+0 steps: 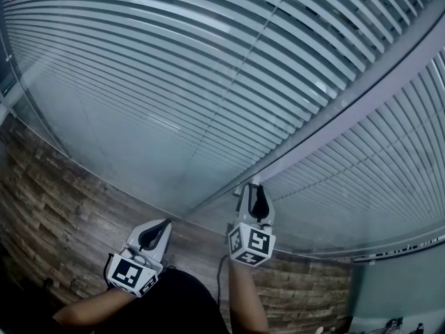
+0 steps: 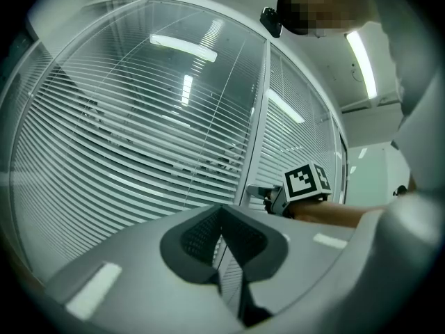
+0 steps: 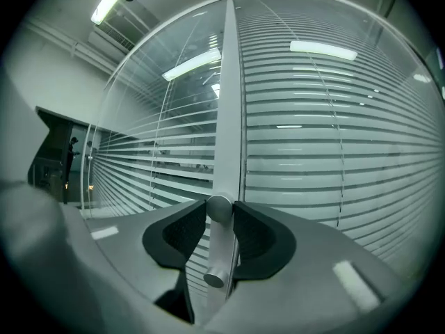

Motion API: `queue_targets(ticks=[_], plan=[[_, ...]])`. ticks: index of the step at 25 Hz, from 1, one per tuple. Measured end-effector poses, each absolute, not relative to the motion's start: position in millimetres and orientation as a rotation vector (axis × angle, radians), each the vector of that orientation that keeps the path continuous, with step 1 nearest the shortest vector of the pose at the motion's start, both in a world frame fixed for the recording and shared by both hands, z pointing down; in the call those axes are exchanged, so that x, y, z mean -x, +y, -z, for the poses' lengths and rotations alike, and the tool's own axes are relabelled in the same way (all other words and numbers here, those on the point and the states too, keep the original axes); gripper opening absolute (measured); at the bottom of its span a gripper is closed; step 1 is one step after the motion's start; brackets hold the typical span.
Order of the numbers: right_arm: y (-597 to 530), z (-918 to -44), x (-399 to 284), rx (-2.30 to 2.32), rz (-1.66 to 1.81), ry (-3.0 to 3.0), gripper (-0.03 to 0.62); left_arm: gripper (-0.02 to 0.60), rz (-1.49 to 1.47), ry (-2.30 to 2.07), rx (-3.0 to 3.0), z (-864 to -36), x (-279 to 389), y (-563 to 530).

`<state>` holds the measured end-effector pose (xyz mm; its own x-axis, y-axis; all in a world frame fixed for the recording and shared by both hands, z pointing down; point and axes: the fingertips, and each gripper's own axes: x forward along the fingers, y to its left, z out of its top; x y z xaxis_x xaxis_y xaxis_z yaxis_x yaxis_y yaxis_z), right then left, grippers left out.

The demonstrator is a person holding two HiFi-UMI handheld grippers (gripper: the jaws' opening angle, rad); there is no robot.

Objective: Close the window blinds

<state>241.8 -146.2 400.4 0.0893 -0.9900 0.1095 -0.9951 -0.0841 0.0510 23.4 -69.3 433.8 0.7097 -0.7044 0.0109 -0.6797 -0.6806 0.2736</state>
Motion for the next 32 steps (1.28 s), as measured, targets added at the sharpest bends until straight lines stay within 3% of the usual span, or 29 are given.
queue_targets(ticks=[32], plan=[[-148,-405,-231,-1.812,0.498,-1.608,0.127,0.0,0.125,-1.001,-2.677,-434,-33,-65]])
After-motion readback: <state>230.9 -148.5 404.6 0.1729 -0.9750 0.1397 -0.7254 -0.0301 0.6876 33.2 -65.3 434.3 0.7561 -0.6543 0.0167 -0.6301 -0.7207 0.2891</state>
